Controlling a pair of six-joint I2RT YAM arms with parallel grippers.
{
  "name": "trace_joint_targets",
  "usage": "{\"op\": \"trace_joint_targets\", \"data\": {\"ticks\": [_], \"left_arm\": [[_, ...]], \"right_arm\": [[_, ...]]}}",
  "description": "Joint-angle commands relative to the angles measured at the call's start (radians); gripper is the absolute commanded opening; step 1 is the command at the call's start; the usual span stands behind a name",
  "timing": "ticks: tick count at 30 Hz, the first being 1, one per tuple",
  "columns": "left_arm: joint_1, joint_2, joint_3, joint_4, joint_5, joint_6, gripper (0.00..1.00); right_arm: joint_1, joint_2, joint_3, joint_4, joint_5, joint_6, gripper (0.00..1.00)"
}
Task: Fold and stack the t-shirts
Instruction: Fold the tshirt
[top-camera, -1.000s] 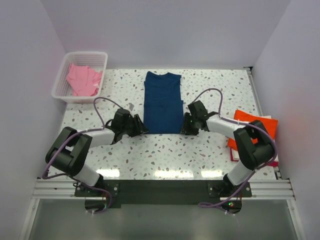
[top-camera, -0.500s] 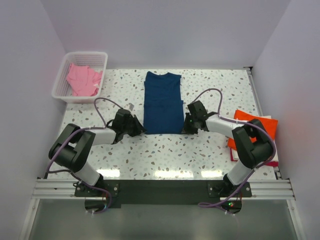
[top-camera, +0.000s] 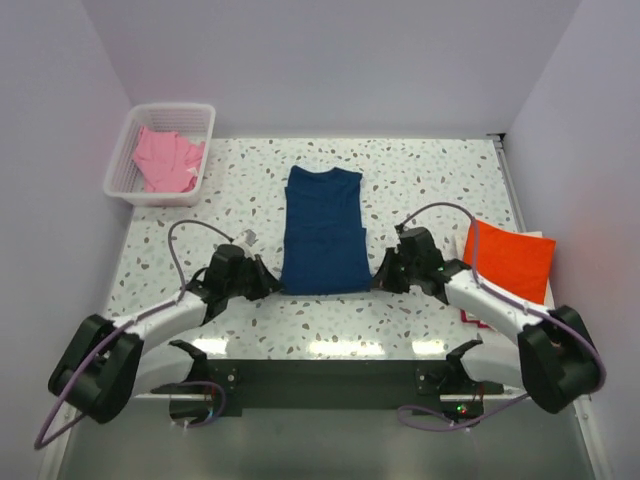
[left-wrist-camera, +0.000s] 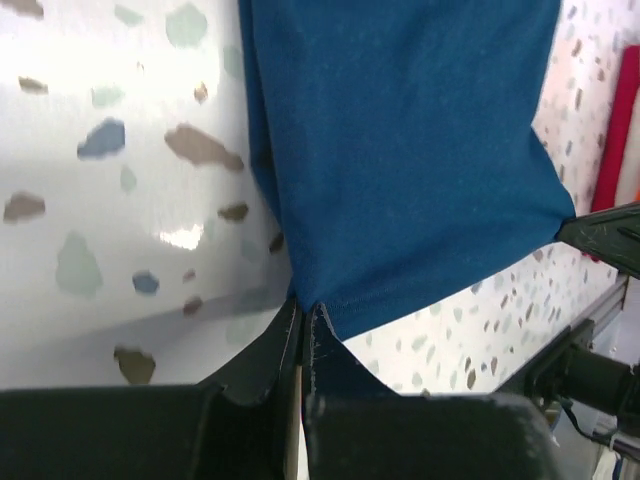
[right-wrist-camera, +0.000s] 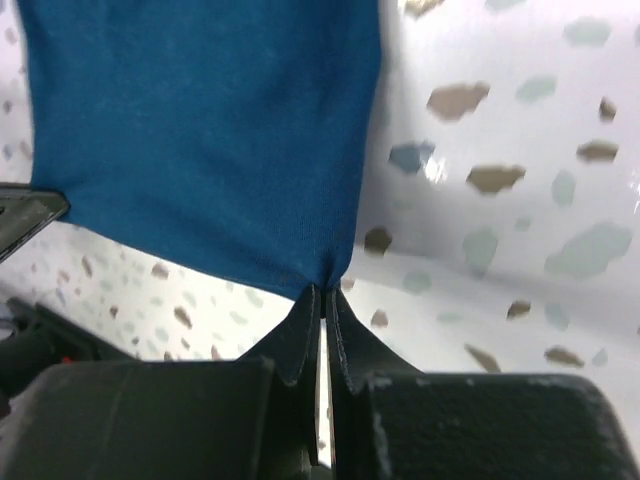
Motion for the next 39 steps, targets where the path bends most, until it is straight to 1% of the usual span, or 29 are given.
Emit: {"op": "trace_joint_targets", "data": {"ticks": [1,2,4,5,6,8,9,12,18,22,24,25,26,27,28,29,30,31,32,33,34,35,36,37,38,39], "left_arm": [[-0.01,-0.18,-0.097,-0.138,-0.002,-0.018,0.0],[-0.013,-0.275,-0.112,-0.181,-0.005,-0.023,0.0],[-0.031,-0.369,-0.154,-0.243,0.002,-0.058,0.0],[-0.037,-0.447,-0.165,-0.257,0.007,-0.073,0.0],[-0.06,-0.483,-0.171,-0.273,0.008,-0.09,0.0],[-0.083,-0.558,-0.162,-0.338,-0.008,-0.123,0.0],[-0.1,-0.575,-0.157,-0.359,-0.028,-0.129,0.0],[-0.103,-0.586,-0.14,-0.384,-0.031,-0.133,0.0],[-0.103,-0.514,-0.013,-0.435,-0.048,-0.081,0.0],[-0.102,-0.462,0.106,-0.441,-0.059,-0.057,0.0],[-0.1,-0.382,0.156,-0.43,-0.052,-0.043,0.0],[-0.1,-0.348,0.208,-0.424,-0.045,-0.029,0.0],[-0.099,-0.274,0.237,-0.419,-0.042,-0.018,0.0],[-0.094,-0.236,0.303,-0.407,-0.033,0.006,0.0],[-0.087,-0.159,0.335,-0.406,-0.027,0.017,0.0],[-0.061,-0.121,0.37,-0.401,-0.007,0.029,0.0],[-0.044,-0.084,0.436,-0.39,0.007,0.046,0.0],[-0.027,-0.014,0.469,-0.378,0.022,0.054,0.0],[0.013,0.026,0.499,-0.37,0.051,0.06,0.0],[0.033,0.061,0.566,-0.364,0.071,0.069,0.0],[0.05,0.138,0.602,-0.36,0.085,0.075,0.0],[0.074,0.175,0.636,-0.355,0.096,0.081,0.0],[0.088,0.215,0.706,-0.352,0.102,0.089,0.0],[0.1,0.294,0.742,-0.355,0.111,0.091,0.0],[0.122,0.334,0.774,-0.349,0.134,0.091,0.0],[0.133,0.371,0.835,-0.338,0.134,0.092,0.0]], "right_arm": [[0.018,-0.162,-0.108,-0.066,-0.06,0.02,0.0],[0.028,-0.249,-0.128,-0.084,-0.063,0.025,0.0],[0.059,-0.328,-0.186,-0.128,-0.071,0.054,0.0],[0.067,-0.371,-0.2,-0.142,-0.086,0.066,0.0],[0.071,-0.441,-0.213,-0.156,-0.094,0.088,0.0],[0.084,-0.514,-0.237,-0.198,-0.103,0.103,0.0],[0.087,-0.572,-0.239,-0.216,-0.099,0.106,0.0],[0.087,-0.612,-0.211,-0.268,-0.071,0.096,0.0],[0.087,-0.557,-0.066,-0.345,-0.01,0.031,0.0],[0.085,-0.5,0.066,-0.397,0.045,0.01,0.0],[0.085,-0.432,0.121,-0.411,0.082,0.001,0.0],[0.085,-0.374,0.176,-0.417,0.11,-0.006,0.0],[0.081,-0.343,0.204,-0.419,0.121,-0.018,0.0],[0.076,-0.309,0.264,-0.417,0.127,-0.027,0.0],[0.068,-0.237,0.293,-0.413,0.13,-0.035,0.0],[0.047,-0.203,0.322,-0.406,0.122,-0.053,0.0],[0.032,-0.162,0.385,-0.396,0.116,-0.062,0.0],[0.013,-0.128,0.414,-0.39,0.099,-0.071,0.0],[-0.025,-0.053,0.443,-0.377,0.086,-0.087,0.0],[-0.045,-0.014,0.504,-0.36,0.063,-0.096,0.0],[-0.063,0.024,0.542,-0.36,0.049,-0.107,0.0],[-0.095,0.109,0.577,-0.354,0.036,-0.117,0.0],[-0.109,0.153,0.639,-0.336,0.027,-0.122,0.0],[-0.123,0.209,0.677,-0.331,0.015,-0.127,0.0],[-0.148,0.257,0.713,-0.331,-0.02,-0.136,0.0],[-0.156,0.361,0.793,-0.321,-0.025,-0.142,0.0]]}}
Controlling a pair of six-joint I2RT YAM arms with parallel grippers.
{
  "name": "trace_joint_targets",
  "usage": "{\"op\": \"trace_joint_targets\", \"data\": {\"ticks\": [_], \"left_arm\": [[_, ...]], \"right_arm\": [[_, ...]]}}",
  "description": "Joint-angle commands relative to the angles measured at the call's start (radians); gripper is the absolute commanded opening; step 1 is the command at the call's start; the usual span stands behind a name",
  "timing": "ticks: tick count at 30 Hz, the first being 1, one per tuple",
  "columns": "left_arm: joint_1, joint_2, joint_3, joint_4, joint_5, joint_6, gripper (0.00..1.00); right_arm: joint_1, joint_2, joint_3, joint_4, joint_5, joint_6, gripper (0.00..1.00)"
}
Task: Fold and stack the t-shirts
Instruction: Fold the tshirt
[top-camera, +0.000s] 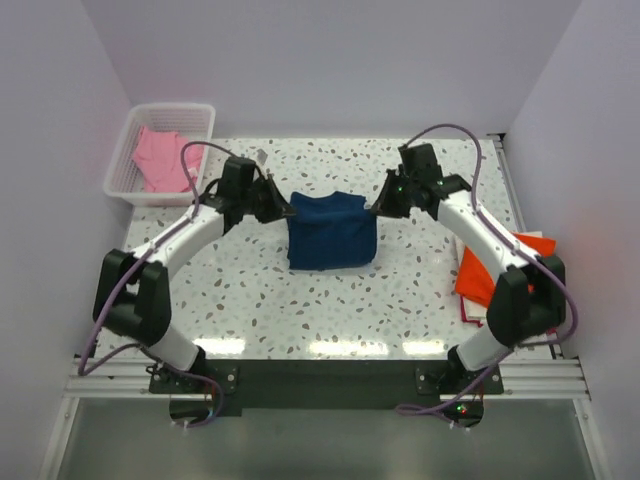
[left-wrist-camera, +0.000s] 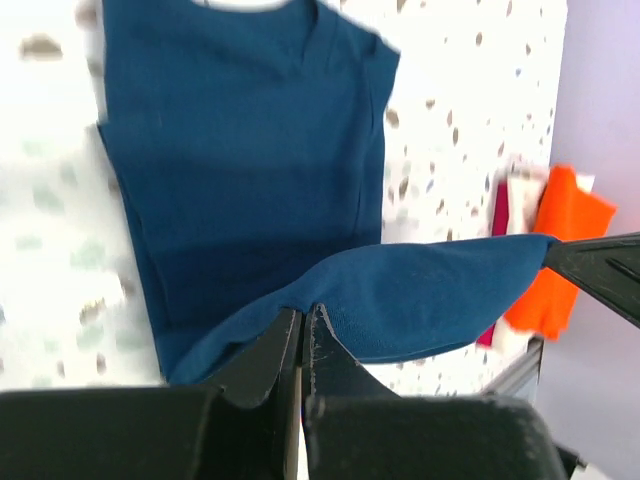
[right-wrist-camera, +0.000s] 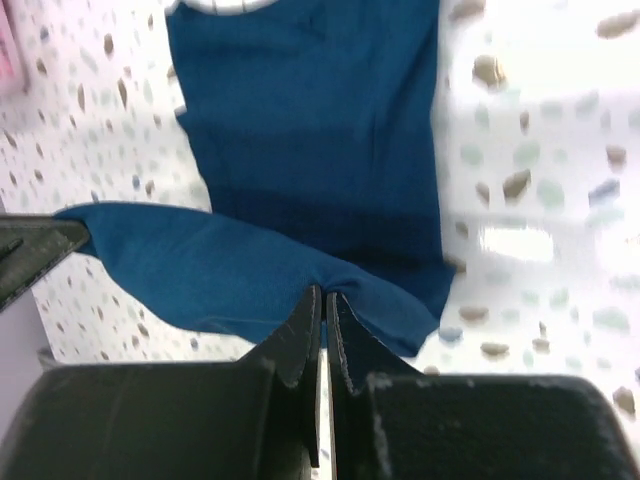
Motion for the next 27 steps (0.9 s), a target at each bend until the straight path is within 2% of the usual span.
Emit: {"op": "trace_joint_targets", "data": {"ticks": [1,8,9,10,11,12,13,14,17,22,25,27], "left_arm": [[0.05,0.155,0.158,0.05,0.058,0.041,0.0],[0.148,0.494,0.383,0.154,0.096,0.034,0.0],[0.154,0.552,0.434,0.156,0.094,0.04,0.0],[0.159,0.58,0.462,0.161,0.102,0.043,0.05],[0.166,0.605,0.489,0.164,0.117,0.049,0.14],[0.169,0.619,0.529,0.149,0.113,0.057,0.27],[0.174,0.629,0.538,0.151,0.117,0.06,0.34],[0.185,0.617,0.54,0.167,0.125,0.067,0.47],[0.2,0.582,0.542,0.165,0.102,0.084,0.56],[0.199,0.456,0.48,0.142,0.015,0.112,0.57],[0.18,0.387,0.422,0.133,-0.038,0.121,0.5],[0.16,0.361,0.39,0.125,-0.051,0.13,0.4]], "right_arm": [[-0.04,0.18,0.171,0.044,-0.065,-0.055,0.0],[-0.109,0.639,0.573,0.072,-0.168,-0.101,0.02],[-0.113,0.714,0.644,0.082,-0.183,-0.102,0.16],[-0.119,0.742,0.673,0.081,-0.19,-0.102,0.25],[-0.13,0.765,0.705,0.07,-0.188,-0.105,0.35],[-0.135,0.78,0.754,0.045,-0.187,-0.111,0.5],[-0.138,0.786,0.768,0.032,-0.171,-0.119,0.54],[-0.145,0.768,0.773,0.021,-0.138,-0.13,0.6],[-0.149,0.679,0.729,0.032,-0.09,-0.138,0.63],[-0.129,0.523,0.55,0.04,0.019,-0.148,0.59],[-0.078,0.426,0.41,0.092,0.066,-0.157,0.55],[-0.055,0.394,0.348,0.104,0.094,-0.161,0.53]]}}
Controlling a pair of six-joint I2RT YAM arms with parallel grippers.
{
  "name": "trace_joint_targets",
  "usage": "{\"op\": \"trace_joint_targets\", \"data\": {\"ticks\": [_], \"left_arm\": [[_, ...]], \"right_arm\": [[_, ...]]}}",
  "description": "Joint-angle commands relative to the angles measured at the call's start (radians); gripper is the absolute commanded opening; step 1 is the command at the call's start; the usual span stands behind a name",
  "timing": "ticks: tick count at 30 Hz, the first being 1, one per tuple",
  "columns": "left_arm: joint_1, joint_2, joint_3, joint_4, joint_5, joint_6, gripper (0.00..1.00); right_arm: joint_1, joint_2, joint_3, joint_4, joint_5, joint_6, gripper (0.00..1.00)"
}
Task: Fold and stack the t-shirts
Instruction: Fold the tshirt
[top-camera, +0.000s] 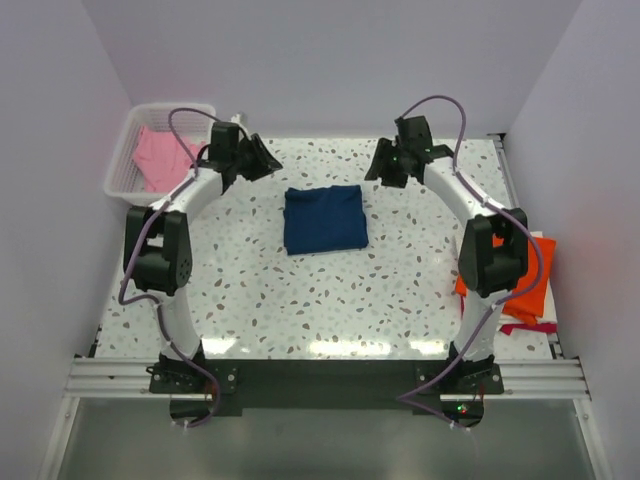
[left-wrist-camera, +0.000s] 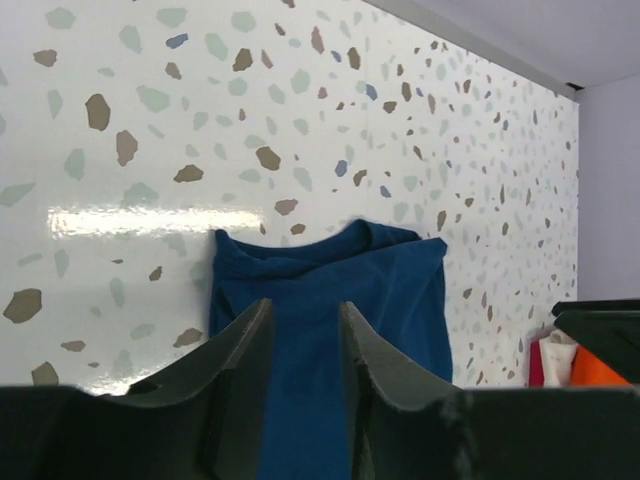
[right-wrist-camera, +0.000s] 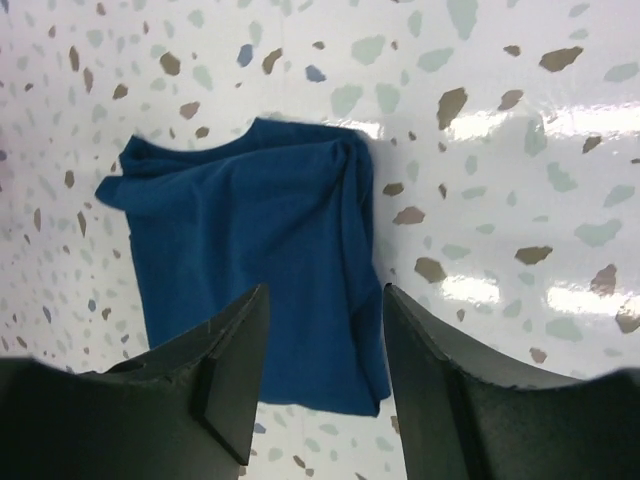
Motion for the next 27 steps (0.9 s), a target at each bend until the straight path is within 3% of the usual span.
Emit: {"op": "trace_joint_targets", "data": {"ticks": [1,5,9,18,27], "left_arm": [[-0.055,-0.086,-0.04,0.012,-0.056,0.045,0.36],[-0.119,-0.073,-0.07,0.006,-0.09,0.028,0.16],[-0.161,0.007,-0.067,0.03,-0.079,0.007,0.08],[-0.126,0.193,0.066,0.003,-0.144,0.031,0.09],[-0.084,0.228,0.08,0.02,-0.125,0.013,0.12]], "right_arm": [[0.066,-0.067,-0.081,0.041,0.081,-0.028,0.52],[0.132,-0.055,-0.11,0.058,0.093,-0.019,0.44],[0.155,0.007,-0.087,0.063,0.069,-0.013,0.39],[0.101,0.196,-0.027,0.044,0.021,-0.005,0.36],[0.064,0.17,-0.11,0.081,-0.025,0.013,0.36]]}}
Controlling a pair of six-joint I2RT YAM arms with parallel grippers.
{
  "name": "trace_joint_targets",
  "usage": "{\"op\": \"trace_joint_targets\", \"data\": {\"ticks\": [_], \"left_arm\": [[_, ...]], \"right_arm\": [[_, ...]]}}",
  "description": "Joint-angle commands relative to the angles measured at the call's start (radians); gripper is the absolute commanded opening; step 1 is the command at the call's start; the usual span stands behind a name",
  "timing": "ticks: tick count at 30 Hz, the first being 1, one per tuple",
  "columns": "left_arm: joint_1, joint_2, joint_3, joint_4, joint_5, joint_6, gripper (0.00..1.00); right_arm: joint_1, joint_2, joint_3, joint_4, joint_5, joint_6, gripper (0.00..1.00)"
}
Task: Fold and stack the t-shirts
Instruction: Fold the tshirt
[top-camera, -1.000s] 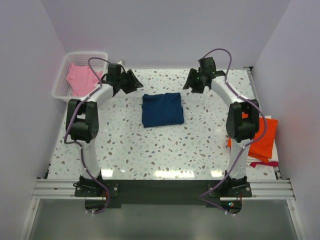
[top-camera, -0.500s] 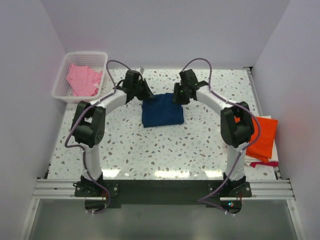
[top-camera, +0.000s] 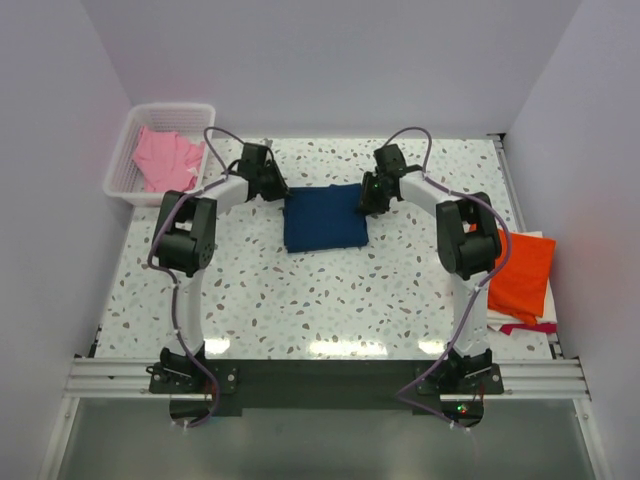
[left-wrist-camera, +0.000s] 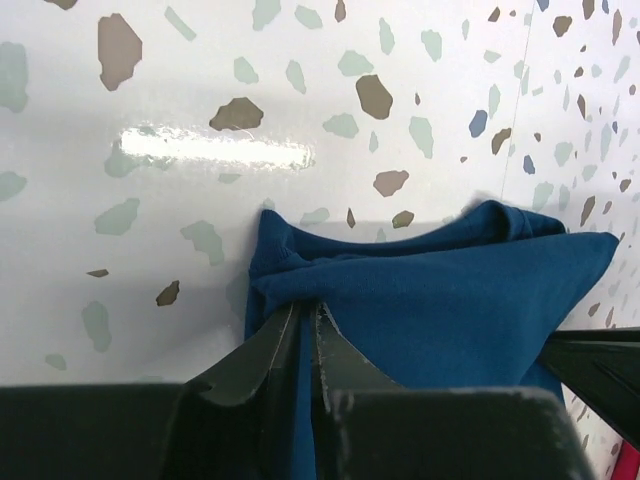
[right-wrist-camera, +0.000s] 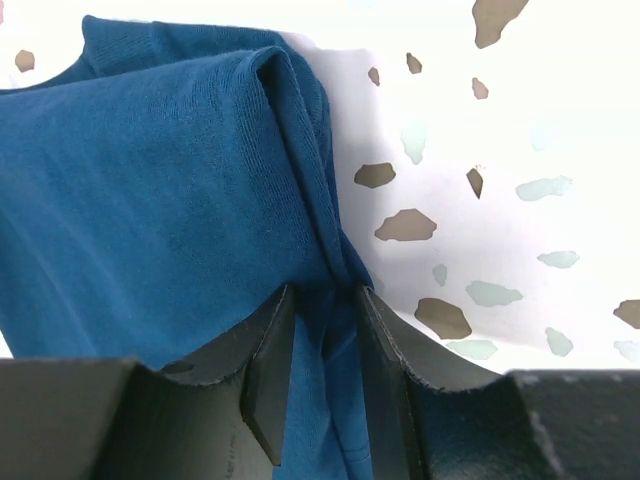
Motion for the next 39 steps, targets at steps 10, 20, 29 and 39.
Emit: {"op": "trace_joint_targets", "data": {"ticks": [10,20,29,39], "left_arm": [[0.013,-0.071,0.067,0.02,0.012,0.03,0.3],[-0.151,-0.229,-0.077,0.051,0.023,0.029,0.33],[-0.32,-0.197,-0.165,0.089,-0.004,0.002,0.27],[-0.385,-0.068,-0.116,0.008,-0.064,0.028,0.26]], "right_arm": [[-0.02,-0.144,-0.048,-0.029,0.028,-0.014,0.47],[-0.022,-0.254,-0.162,0.023,-0.012,-0.001,0.57],[-0.007,-0.317,-0.338,0.091,-0.038,0.027,0.36],[-0.005,-0.395,-0.427,0.086,0.014,0.038,0.36]]}}
